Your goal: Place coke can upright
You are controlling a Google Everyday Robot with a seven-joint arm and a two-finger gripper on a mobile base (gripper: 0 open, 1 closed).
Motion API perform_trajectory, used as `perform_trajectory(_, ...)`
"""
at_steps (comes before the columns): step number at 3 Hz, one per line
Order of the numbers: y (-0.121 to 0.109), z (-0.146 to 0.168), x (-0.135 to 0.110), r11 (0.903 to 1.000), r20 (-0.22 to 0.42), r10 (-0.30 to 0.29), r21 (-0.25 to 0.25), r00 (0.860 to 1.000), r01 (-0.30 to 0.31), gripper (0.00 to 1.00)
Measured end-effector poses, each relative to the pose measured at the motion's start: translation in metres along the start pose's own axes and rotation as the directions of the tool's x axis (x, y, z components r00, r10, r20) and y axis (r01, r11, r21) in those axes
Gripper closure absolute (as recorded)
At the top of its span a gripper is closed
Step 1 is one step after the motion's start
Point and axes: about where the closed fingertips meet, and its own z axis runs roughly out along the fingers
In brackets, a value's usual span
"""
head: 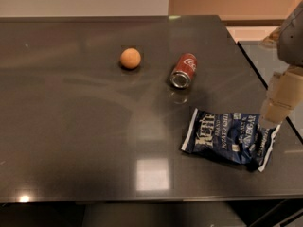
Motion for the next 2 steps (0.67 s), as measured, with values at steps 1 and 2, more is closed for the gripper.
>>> perform_trajectory(1, 0.0, 0.0, 0.0, 1.0, 0.0, 0.0, 0.0, 1.0, 0.0, 0.0)
perform_trajectory(2, -0.015, 0.003, -0.007, 0.9994, 0.027, 0.032, -0.017, 0.999, -0.031, 0.0)
